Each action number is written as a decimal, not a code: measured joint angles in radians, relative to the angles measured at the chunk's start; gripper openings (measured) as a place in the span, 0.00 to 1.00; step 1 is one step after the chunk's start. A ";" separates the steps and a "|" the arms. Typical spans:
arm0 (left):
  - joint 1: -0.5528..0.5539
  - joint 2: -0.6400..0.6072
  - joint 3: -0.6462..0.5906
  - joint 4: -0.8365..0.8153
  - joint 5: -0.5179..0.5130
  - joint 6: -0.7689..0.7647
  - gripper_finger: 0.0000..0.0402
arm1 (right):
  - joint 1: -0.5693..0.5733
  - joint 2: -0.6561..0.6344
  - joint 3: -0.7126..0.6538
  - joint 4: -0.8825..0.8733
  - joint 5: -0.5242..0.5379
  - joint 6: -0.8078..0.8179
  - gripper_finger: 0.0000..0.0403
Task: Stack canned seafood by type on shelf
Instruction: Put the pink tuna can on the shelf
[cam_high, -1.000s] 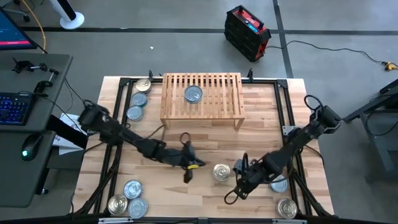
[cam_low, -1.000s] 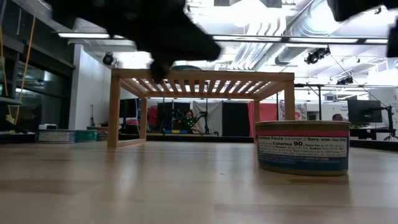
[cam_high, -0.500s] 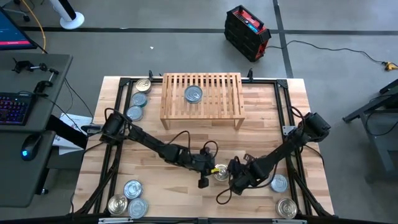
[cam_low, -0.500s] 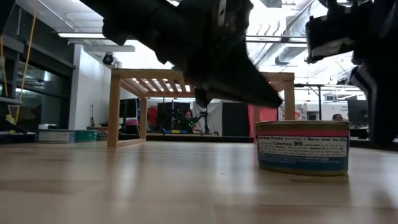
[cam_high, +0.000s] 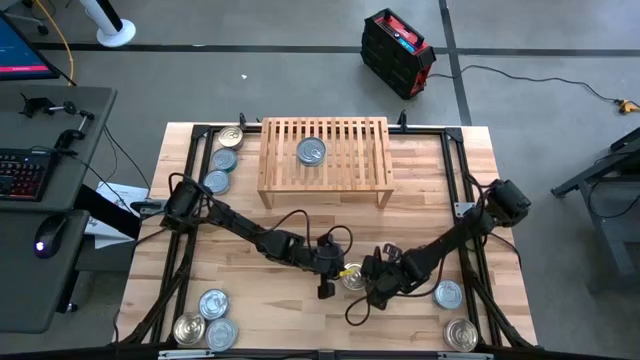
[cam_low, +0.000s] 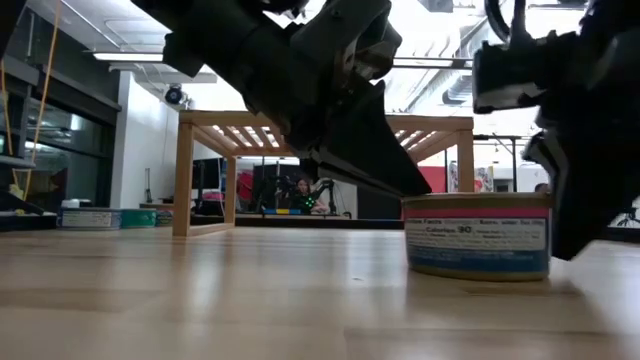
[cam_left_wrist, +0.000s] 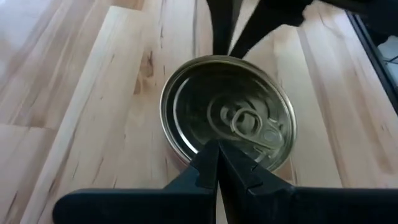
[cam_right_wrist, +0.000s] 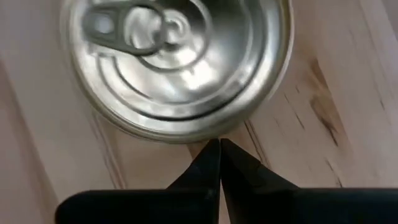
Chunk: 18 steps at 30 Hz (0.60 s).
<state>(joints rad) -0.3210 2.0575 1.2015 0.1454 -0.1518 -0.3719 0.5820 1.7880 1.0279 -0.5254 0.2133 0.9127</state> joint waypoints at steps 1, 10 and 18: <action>0.000 0.000 0.001 -0.010 -0.004 -0.005 0.00 | -0.003 -0.001 0.000 0.019 0.001 -0.014 0.00; -0.003 -0.005 0.000 -0.108 -0.016 -0.037 0.00 | -0.009 -0.017 0.088 0.015 0.008 -0.109 0.00; -0.003 0.008 -0.005 -0.137 -0.031 -0.033 0.00 | -0.016 -0.022 0.141 0.033 0.058 -0.133 0.00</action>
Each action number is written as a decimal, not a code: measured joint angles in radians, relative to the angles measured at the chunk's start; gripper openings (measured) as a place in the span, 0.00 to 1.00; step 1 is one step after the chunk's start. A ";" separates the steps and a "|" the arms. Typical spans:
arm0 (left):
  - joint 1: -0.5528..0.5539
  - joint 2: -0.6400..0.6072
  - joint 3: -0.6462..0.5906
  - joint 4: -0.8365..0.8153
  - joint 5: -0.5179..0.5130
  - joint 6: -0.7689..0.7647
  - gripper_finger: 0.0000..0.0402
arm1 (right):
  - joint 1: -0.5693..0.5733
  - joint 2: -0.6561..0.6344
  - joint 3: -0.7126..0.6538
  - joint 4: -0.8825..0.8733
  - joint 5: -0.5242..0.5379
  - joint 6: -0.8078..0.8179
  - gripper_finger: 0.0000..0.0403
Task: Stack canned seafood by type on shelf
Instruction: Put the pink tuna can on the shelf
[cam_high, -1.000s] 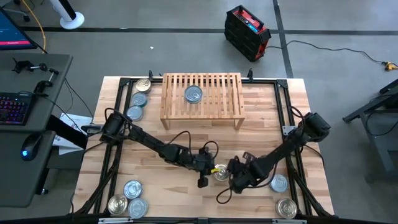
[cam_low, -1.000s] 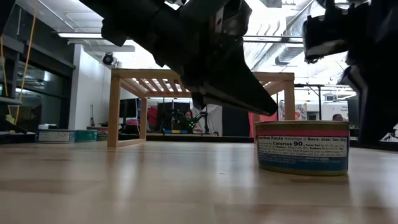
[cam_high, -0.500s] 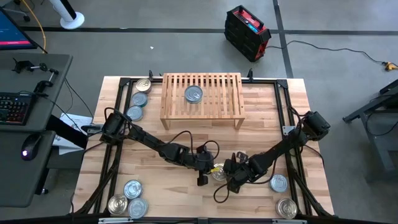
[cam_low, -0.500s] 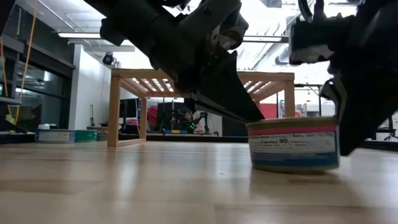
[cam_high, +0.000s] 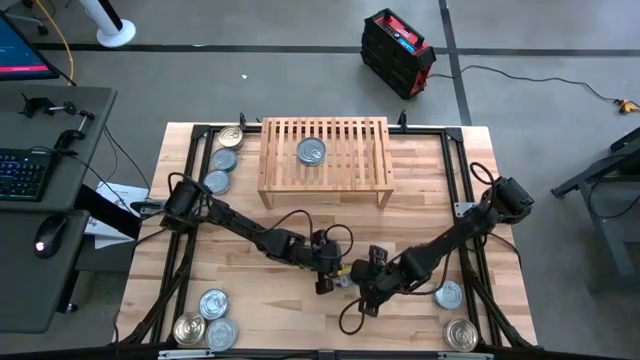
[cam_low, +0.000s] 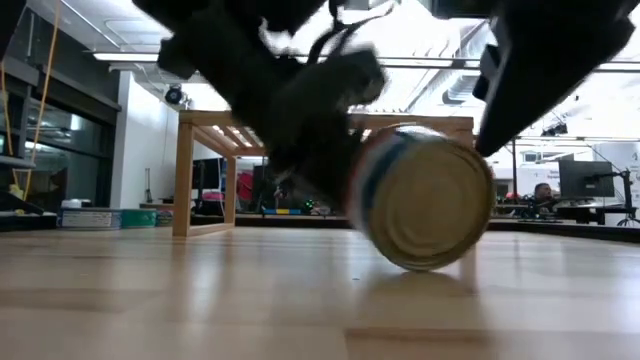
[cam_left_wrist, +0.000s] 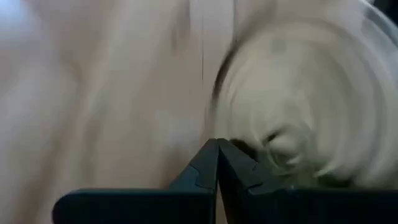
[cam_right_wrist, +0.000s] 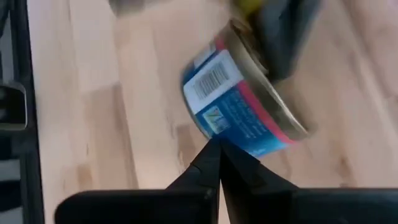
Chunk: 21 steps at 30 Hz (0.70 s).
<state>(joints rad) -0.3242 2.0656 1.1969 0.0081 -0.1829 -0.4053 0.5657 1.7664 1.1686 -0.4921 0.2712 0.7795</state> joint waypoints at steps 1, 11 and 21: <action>-0.001 0.004 -0.007 -0.006 -0.003 0.002 0.00 | -0.003 0.001 0.004 -0.009 0.007 -0.002 0.00; 0.000 -0.061 -0.001 -0.236 -0.029 0.043 0.00 | -0.027 -0.040 0.027 -0.030 -0.027 -0.110 0.00; -0.013 -0.412 -0.233 -0.359 -0.164 -0.155 0.00 | -0.125 -0.080 0.116 -0.080 -0.233 -0.324 0.17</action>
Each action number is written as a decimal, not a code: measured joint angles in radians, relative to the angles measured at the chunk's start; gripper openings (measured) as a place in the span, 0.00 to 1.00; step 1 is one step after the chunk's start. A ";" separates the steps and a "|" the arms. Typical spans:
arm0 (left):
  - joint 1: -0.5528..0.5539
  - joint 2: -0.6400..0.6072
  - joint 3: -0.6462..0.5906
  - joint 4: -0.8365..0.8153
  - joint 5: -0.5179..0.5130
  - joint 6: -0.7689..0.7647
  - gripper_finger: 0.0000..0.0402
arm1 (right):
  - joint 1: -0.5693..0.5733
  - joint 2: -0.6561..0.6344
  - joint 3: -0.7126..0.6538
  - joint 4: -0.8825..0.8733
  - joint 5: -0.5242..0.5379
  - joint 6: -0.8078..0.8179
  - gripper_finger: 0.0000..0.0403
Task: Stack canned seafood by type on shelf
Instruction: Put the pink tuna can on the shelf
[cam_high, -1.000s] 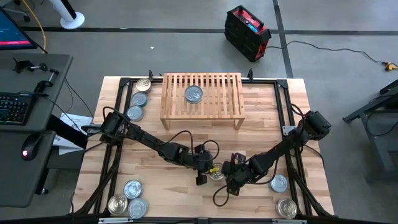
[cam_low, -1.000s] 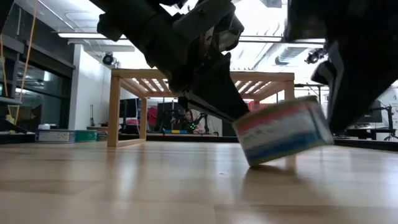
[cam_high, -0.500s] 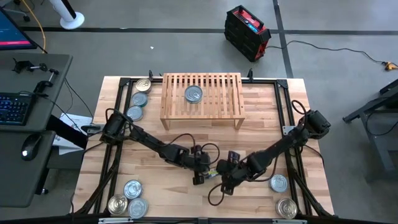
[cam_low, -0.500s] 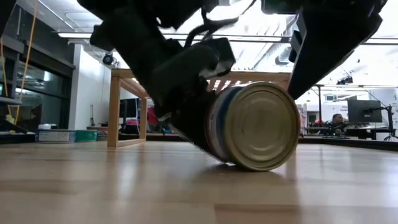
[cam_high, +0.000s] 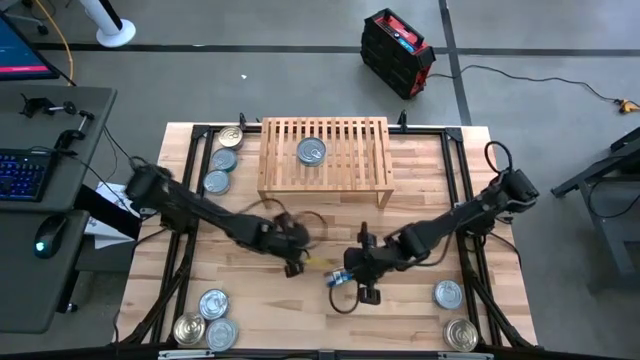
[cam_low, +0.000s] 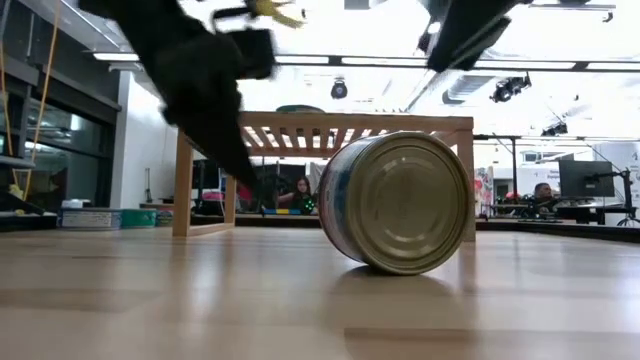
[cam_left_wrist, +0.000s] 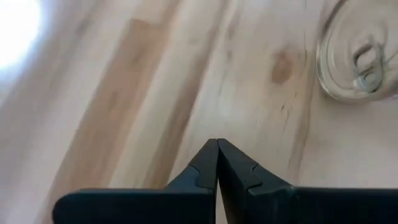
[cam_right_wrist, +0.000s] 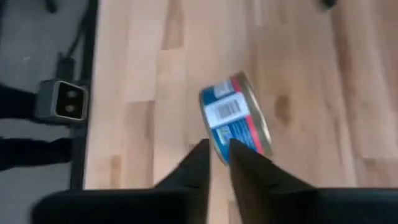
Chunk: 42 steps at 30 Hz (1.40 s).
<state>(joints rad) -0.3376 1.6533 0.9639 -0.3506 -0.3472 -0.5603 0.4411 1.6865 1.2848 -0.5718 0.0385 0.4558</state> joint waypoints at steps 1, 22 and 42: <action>-0.012 -0.052 -0.035 0.004 -0.004 -0.053 0.00 | -0.007 0.007 -0.002 0.009 -0.017 -0.028 0.22; -0.456 -0.408 0.189 0.011 -0.708 -0.286 0.00 | -0.049 0.125 -0.002 0.038 -0.013 -0.435 0.84; -0.451 -0.530 0.468 -0.325 -0.782 0.118 0.00 | -0.004 0.180 0.128 -0.017 0.074 -0.339 0.40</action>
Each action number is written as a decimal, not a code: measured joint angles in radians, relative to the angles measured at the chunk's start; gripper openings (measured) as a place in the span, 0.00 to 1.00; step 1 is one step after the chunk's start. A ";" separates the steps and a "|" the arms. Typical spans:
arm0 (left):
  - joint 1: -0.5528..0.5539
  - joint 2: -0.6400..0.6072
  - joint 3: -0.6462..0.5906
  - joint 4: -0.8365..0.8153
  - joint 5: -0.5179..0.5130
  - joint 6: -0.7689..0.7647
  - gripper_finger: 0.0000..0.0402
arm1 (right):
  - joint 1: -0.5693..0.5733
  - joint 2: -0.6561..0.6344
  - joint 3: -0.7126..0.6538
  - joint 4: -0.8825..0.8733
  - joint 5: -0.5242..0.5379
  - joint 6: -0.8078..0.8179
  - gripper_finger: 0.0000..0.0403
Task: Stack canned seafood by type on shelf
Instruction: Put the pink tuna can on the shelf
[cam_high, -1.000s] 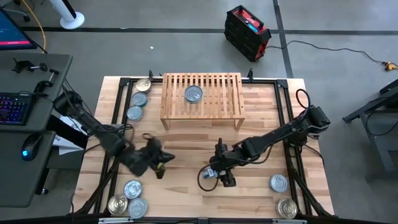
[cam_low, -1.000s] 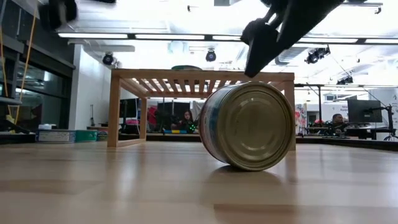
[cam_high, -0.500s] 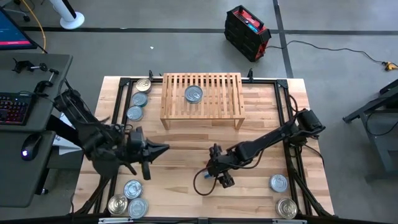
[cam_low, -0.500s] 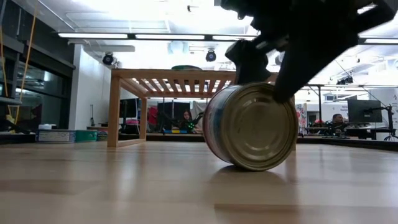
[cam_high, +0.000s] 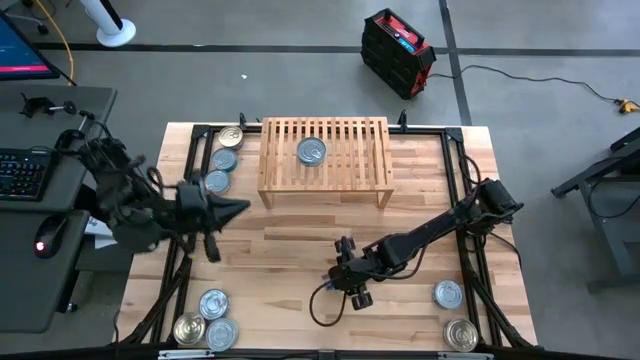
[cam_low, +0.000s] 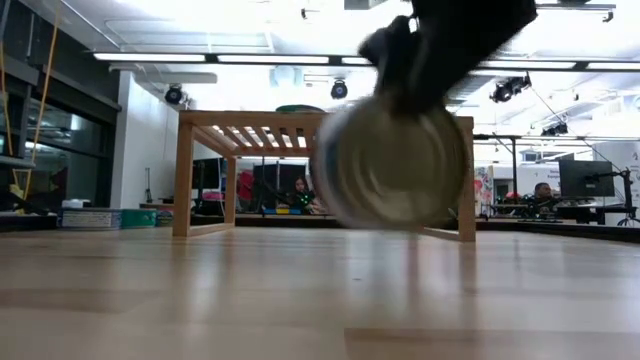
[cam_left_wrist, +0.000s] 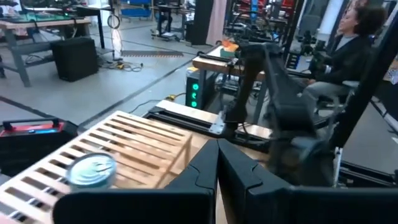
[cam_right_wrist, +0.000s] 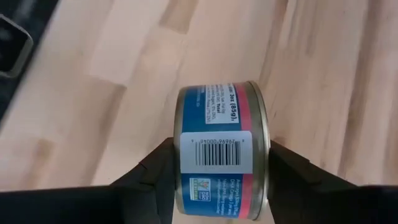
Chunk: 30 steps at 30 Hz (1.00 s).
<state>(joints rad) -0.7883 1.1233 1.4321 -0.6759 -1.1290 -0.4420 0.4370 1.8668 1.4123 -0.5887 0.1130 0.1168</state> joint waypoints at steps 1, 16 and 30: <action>0.000 -0.017 0.000 -0.020 0.000 -0.003 0.00 | 0.003 0.000 0.041 -0.037 0.016 0.019 0.40; -0.007 -0.103 -0.031 -0.295 0.030 -0.077 0.00 | -0.135 -0.016 0.529 -0.971 0.799 0.306 0.40; -0.082 -0.101 -0.096 -0.297 0.047 -0.271 0.00 | -0.546 -0.041 0.345 -0.857 0.869 -0.020 0.40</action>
<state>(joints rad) -0.8704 1.0225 1.3357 -0.9729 -1.0825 -0.7128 -0.1088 1.8256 1.7571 -1.4458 0.9817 0.0963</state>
